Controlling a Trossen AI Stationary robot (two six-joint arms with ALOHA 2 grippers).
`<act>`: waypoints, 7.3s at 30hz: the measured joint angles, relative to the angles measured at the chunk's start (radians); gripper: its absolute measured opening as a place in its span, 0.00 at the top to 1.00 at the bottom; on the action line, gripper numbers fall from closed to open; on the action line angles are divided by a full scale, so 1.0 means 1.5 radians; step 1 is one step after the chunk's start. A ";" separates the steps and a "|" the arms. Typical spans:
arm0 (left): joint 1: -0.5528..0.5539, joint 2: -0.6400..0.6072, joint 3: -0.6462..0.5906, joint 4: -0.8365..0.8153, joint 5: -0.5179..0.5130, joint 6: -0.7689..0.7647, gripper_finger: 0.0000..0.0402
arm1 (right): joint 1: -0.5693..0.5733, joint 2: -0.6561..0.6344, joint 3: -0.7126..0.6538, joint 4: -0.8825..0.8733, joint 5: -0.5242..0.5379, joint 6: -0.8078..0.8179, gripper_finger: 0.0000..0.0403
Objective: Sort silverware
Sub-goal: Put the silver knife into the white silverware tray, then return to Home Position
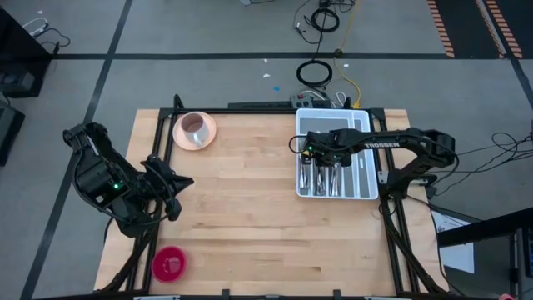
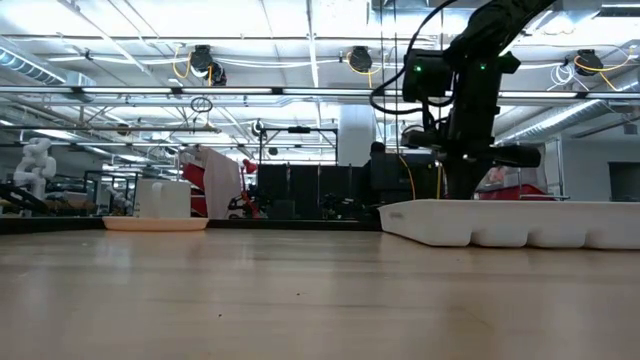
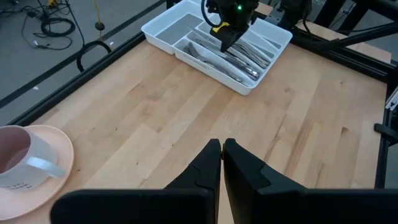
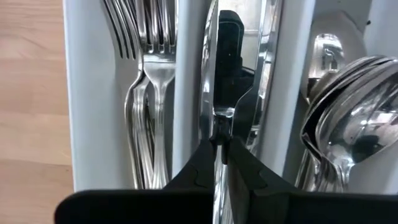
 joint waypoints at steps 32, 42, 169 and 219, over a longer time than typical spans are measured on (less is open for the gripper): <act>0.000 0.000 0.000 0.005 0.000 0.000 0.94 | 0.033 0.000 -0.079 0.084 -0.020 -0.030 0.77; 0.000 0.000 0.000 0.016 0.000 0.001 0.94 | 0.034 -0.004 -0.050 0.060 -0.074 -0.094 0.61; 0.005 -0.780 -1.017 1.060 0.473 0.649 0.97 | 0.107 -1.017 -0.614 0.590 -0.456 -0.729 0.63; 0.005 -0.774 -1.018 1.059 0.475 0.648 0.92 | 0.107 -1.017 -0.614 0.590 -0.456 -0.729 0.63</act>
